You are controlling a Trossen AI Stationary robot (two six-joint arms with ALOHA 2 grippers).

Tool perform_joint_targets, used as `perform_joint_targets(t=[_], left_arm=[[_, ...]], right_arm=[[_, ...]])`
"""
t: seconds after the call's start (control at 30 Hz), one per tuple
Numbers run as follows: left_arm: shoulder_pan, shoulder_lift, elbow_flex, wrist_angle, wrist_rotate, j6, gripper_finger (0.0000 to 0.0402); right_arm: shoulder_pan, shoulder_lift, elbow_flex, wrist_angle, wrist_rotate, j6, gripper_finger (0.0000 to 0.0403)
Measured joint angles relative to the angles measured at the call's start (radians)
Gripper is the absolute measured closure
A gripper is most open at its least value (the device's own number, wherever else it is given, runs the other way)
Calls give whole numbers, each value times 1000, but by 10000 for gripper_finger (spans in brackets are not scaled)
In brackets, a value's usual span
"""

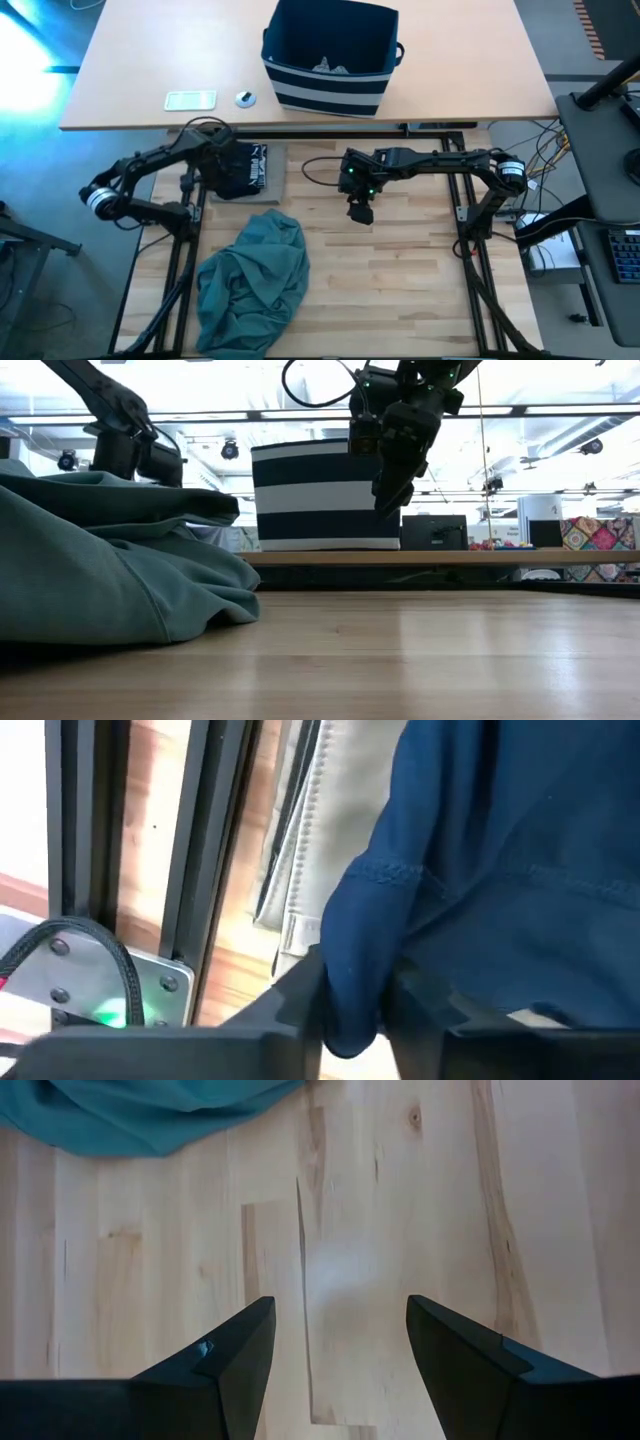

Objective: Fold Laundry from Bin
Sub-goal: Stack the folded black underwear on the folded brown shorts

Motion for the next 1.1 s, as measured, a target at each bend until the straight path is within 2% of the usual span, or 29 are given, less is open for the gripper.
perform_joint_targets(t=[0.13, 0.2, 0.3, 0.4, 0.57, 0.73, 0.9, 1.1], left_arm=[[14, 16, 38, -46, 48, 44, 265], [13, 17, 87, -109, 32, 66, 231], [9, 11, 188, -180, -76, 97, 190], [7, 0, 269, -182, -182, 83, 165], [19, 21, 254, -51, -219, 68, 165], [19, 76, 154, 131, -350, 2, 174], [29, 167, 129, 286, -455, -42, 183], [33, 301, 162, 282, -566, -200, 187]], right_arm=[[0, 0, 0, -9, -6, -6, 184], [0, 0, 0, -14, -8, -6, 184], [0, 0, 0, -17, -8, -6, 184], [0, 0, 0, -16, -8, 5, 184], [0, 0, 0, 0, -8, 35, 184], [0, 0, 0, 0, -8, 64, 184], [0, 0, 0, -1, -8, 96, 184], [0, 0, 0, -1, -8, 170, 184]])
